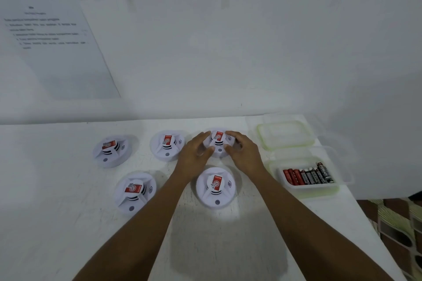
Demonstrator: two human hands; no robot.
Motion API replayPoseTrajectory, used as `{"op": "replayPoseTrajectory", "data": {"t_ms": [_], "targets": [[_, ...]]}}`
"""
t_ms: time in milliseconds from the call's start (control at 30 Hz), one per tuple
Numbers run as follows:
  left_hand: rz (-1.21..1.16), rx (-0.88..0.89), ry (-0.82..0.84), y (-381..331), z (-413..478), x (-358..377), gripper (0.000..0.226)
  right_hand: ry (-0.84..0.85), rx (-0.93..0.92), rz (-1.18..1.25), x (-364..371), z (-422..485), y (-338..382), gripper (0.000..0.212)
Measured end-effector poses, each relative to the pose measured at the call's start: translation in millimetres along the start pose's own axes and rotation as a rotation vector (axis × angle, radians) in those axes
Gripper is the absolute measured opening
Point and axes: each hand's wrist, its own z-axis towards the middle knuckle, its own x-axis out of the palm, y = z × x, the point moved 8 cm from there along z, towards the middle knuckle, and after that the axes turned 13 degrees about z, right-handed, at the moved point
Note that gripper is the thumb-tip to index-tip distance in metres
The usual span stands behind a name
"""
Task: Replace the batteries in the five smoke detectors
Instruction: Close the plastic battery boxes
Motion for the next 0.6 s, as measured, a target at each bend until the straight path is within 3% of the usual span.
{"op": "replayPoseTrajectory", "data": {"t_ms": [167,400,600], "targets": [[-0.021,0.014,-0.029,-4.8,-22.2,-9.3,0.042,0.001,0.008,0.069,-10.1,-25.5,18.1,0.04],[-0.019,0.196,-0.06,-81.2,-34.0,-7.2,0.043,-0.128,-0.19,0.109,-96.5,-53.4,73.4,0.026],[-0.073,0.234,0.164,-137.6,-42.9,56.2,0.063,-0.236,-0.153,-0.09,-204.2,-74.6,50.4,0.023]]}}
